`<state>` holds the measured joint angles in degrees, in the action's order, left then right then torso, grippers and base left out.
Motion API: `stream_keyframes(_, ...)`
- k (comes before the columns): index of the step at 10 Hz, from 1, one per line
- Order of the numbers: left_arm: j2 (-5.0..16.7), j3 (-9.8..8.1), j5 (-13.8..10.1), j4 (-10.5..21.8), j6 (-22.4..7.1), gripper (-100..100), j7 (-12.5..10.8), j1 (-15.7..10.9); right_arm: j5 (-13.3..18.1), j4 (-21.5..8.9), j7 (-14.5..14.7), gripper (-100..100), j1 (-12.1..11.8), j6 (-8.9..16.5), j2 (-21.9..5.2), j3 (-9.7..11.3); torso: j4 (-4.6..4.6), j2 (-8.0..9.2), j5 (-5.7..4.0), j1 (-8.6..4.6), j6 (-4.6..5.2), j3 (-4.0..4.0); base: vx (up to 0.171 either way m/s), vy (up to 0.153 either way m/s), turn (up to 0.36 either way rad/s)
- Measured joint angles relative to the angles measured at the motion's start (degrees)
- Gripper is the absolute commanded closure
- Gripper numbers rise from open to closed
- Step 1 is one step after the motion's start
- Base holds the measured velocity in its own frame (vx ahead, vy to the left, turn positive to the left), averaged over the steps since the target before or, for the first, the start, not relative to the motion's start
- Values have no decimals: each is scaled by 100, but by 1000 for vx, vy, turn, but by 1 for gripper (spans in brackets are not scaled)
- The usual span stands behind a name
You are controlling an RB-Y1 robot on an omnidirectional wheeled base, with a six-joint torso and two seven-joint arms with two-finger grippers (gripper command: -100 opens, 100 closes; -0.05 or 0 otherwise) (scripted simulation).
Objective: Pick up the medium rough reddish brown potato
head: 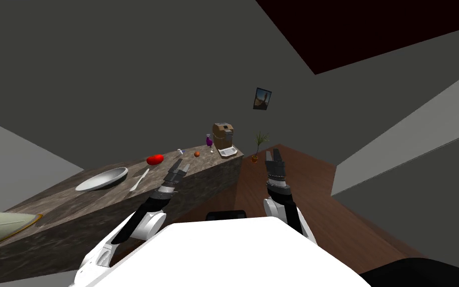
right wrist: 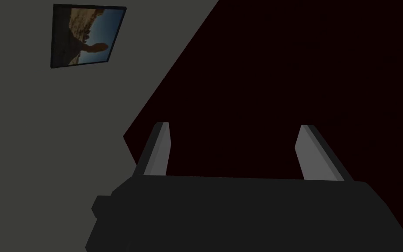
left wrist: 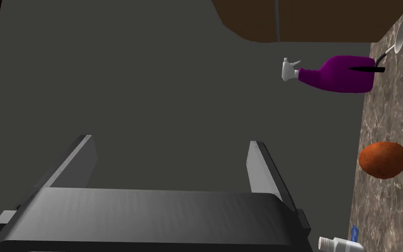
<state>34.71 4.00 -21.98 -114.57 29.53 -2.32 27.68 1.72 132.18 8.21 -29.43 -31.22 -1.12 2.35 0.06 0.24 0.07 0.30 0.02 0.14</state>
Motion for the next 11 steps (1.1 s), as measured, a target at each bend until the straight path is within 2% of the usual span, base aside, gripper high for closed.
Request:
stream_keyframes(5, 830, 224, -600, 409, -13, -100, -247, -9, 0, 0, 0, 0, -2, 0, 0, -1, -2, -11, 2, 8, -7, -6, -57, 40, -273)
stream_keyframes(6, 1013, 329, -750, 578, 27, -100, -307, 2, 0, 0, 0, 0, -1, 0, 0, 0, -2, -9, 2, 9, -1, -5, -53, 50, -182)
stream_keyframes(11, 1861, 650, -1404, 962, -97, -100, -529, 27, 0, 0, 0, 0, -3, 0, -1, -2, -3, -18, 5, 20, -9, -9, -48, 63, -278)
